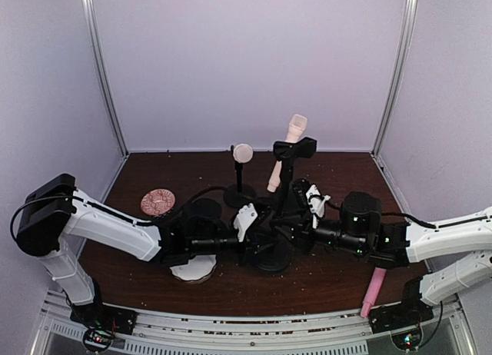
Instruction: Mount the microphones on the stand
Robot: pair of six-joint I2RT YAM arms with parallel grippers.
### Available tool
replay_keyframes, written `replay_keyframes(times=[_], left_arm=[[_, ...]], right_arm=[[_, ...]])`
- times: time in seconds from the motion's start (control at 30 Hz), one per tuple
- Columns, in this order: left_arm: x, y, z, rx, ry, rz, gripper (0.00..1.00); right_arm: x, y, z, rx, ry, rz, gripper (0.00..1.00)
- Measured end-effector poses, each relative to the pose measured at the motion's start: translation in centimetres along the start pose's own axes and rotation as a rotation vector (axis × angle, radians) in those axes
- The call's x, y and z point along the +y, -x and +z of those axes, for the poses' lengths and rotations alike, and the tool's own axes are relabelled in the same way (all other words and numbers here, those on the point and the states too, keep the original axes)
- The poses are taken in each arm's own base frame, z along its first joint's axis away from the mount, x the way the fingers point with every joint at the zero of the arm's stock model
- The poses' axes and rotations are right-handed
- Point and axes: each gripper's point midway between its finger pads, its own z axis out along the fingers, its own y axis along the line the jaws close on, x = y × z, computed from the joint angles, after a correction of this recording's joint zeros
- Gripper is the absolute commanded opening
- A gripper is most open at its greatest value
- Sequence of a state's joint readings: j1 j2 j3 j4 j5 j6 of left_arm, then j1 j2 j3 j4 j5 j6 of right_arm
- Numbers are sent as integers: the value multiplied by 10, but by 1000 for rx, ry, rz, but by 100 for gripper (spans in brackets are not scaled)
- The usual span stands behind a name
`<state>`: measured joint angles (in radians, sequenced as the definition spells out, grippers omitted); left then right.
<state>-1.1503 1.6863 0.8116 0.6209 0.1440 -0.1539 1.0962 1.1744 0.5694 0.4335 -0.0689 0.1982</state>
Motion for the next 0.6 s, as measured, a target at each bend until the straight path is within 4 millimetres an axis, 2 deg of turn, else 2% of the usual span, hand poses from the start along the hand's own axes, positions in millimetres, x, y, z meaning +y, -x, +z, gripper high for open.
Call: replay_keyframes(times=[0.4, 0.5, 0.6], left_arm=[[-42, -10, -14, 30, -290, -37, 0], [-41, -9, -14, 19, -284, -46, 30], [-35, -3, -15, -32, -234, -41, 44]], right_arm=[[38, -11, -8, 51, 312, -17, 0], [38, -10, -9, 49, 324, -4, 0], [37, -4, -9, 27, 312, 23, 0]])
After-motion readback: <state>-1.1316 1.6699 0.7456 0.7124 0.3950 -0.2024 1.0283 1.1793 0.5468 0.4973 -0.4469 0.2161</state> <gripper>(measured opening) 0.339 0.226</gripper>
